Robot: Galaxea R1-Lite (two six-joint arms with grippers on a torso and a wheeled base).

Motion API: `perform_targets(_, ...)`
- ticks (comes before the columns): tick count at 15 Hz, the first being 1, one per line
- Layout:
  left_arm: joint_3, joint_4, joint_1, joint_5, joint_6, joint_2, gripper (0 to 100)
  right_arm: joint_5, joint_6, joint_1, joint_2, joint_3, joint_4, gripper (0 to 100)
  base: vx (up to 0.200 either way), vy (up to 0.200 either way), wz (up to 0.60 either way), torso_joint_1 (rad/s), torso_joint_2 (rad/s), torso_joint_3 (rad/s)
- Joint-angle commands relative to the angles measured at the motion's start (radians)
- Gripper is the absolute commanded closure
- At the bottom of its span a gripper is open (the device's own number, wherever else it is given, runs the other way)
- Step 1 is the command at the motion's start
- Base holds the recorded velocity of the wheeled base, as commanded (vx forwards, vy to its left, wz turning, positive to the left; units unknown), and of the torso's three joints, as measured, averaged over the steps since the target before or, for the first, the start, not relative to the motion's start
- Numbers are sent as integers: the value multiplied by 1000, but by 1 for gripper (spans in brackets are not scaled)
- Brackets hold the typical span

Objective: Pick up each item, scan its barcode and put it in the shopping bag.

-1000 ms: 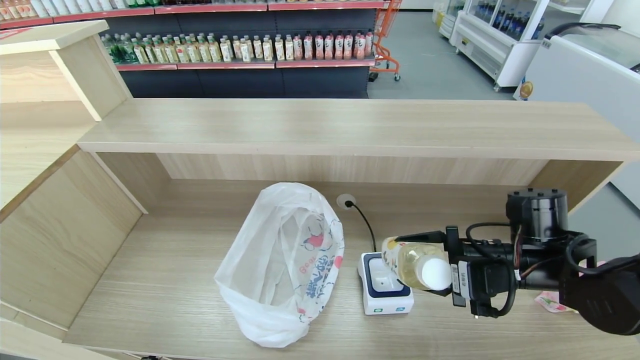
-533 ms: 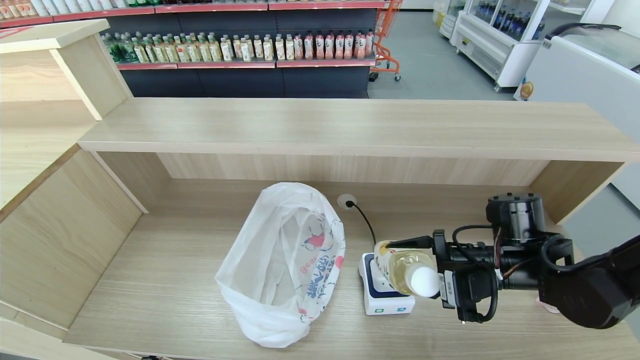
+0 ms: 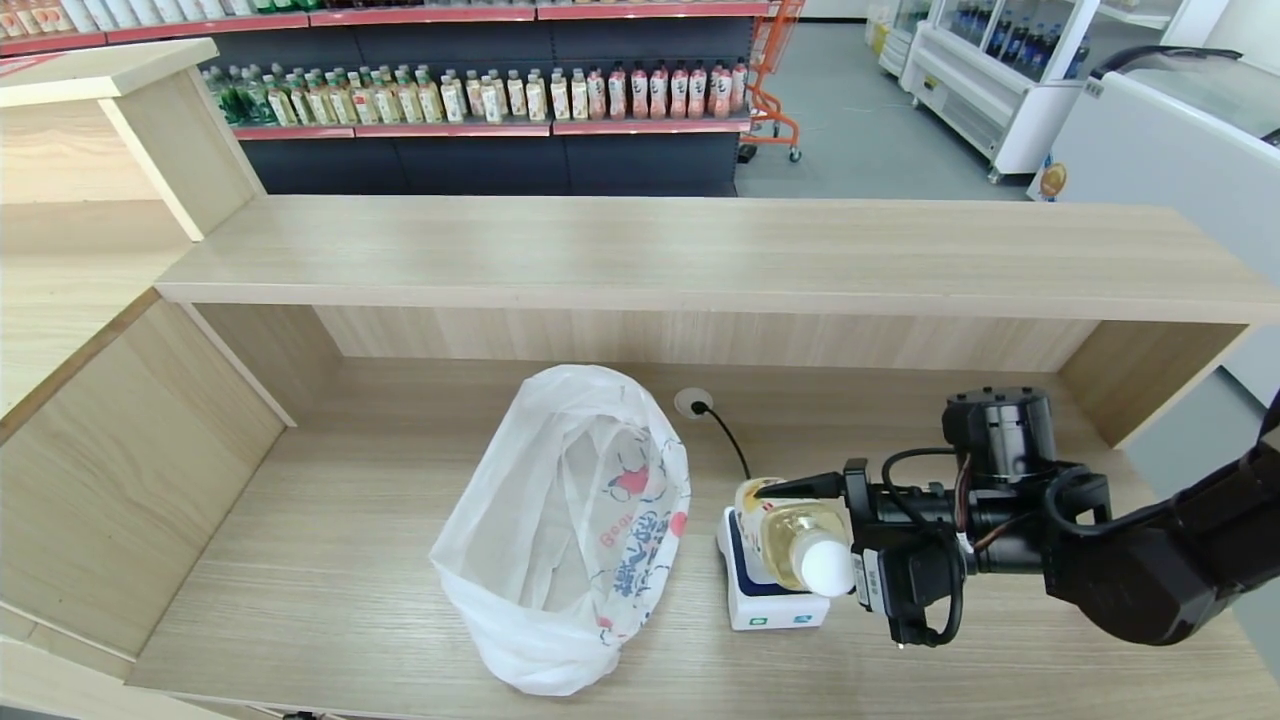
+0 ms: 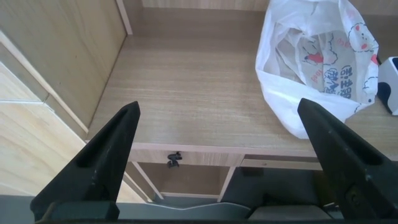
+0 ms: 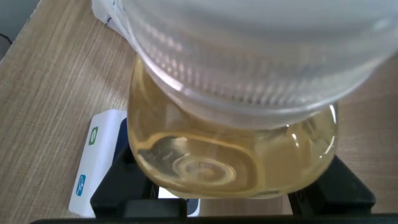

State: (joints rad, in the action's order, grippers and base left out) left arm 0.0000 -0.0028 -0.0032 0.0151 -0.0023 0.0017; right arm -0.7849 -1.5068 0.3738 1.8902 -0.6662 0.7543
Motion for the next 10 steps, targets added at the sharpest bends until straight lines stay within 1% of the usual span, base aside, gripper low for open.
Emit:
perform_targets(1, 0, 0, 0, 0, -1, 0, 0, -1, -4, 0, 13, -1, 0, 100, 0, 0, 0, 0, 0, 0)
perform_targets(10, 0, 0, 0, 0, -1, 0, 0, -1, -56, -3, 32, 10, 0, 100, 0, 0, 0, 0, 0, 0)
